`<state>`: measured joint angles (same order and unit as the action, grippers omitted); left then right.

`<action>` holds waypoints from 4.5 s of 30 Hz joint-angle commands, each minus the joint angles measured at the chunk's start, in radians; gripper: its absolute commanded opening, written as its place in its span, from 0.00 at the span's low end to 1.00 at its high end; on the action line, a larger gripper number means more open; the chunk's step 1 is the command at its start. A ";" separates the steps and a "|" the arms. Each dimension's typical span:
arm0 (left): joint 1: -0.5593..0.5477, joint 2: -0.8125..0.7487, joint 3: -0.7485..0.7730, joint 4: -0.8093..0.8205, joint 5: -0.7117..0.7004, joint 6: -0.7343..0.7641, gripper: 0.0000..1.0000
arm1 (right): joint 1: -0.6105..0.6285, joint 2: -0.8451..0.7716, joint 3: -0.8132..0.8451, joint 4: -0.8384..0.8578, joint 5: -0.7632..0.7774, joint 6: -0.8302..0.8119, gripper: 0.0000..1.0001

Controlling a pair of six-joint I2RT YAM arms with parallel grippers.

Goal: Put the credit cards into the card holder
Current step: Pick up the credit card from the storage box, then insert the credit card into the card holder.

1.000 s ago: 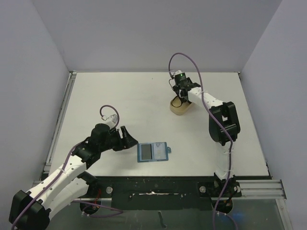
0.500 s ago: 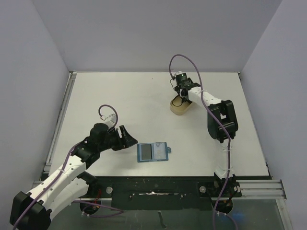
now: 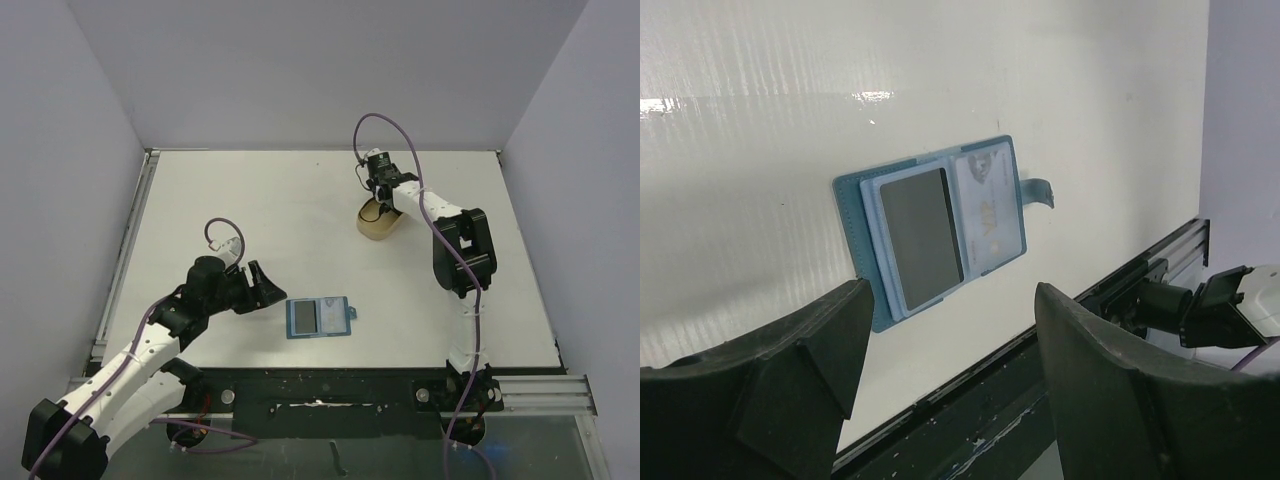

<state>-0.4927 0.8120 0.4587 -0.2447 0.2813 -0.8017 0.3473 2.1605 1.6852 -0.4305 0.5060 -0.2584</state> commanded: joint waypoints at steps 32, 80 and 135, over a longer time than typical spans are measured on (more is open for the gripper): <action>0.020 -0.024 -0.035 0.122 0.113 -0.099 0.63 | 0.021 -0.362 -0.074 -0.195 -0.354 0.311 0.00; 0.034 0.130 -0.110 1.034 0.217 -0.575 0.56 | 0.311 -1.102 -1.064 0.930 -0.999 1.417 0.01; -0.012 0.518 -0.036 0.677 0.289 -0.288 0.00 | 0.364 -0.833 -0.915 0.200 -0.633 0.894 0.40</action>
<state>-0.4904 1.2835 0.3767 0.3992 0.5335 -1.1336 0.6815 1.2903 0.7094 -0.2459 -0.1608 0.6731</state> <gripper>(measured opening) 0.007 0.408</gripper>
